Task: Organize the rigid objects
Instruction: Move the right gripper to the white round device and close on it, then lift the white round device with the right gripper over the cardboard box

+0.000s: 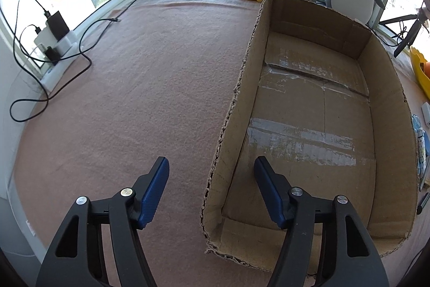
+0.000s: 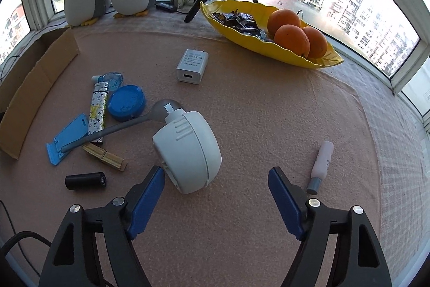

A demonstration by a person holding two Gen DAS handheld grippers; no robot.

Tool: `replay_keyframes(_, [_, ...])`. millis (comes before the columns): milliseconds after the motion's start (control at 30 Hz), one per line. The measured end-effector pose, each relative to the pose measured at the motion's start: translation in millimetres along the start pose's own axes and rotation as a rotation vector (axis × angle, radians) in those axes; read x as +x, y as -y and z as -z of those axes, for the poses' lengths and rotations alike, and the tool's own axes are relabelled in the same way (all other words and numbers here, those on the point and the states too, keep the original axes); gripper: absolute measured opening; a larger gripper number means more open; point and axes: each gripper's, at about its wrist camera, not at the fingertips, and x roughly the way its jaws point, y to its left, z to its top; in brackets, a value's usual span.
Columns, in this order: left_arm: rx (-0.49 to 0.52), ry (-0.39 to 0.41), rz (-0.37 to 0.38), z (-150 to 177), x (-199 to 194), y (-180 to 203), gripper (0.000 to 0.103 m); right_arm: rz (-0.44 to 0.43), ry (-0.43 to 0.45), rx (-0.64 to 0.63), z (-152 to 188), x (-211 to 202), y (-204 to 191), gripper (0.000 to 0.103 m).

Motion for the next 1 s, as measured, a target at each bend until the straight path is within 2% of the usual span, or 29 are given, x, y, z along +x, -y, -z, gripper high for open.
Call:
replay_keyframes(33, [0.000,0.001,0.001,0,0,0,0.066,-0.002,-0.003,-0.003,-1,2,-1,0.067])
replay_keyframes(267, [-0.007,-0.001,0.007,-1,1,-1,0.066,0.006,-0.006,-0.029,-11,11,-3,0.062])
replay_keyframes(433, [0.000,0.003,0.001,0,0,0,0.066,-0.018,-0.018,-0.012,-17,17,2,0.042])
replay_keyframes(633, [0.000,0.005,0.000,0,0,1,0.066,-0.117,-0.038,0.040,-19,23,11,0.032])
replay_keyframes(1000, [-0.010,0.006,0.009,0,1,0,0.066,-0.156,-0.011,0.080,-18,20,9,0.029])
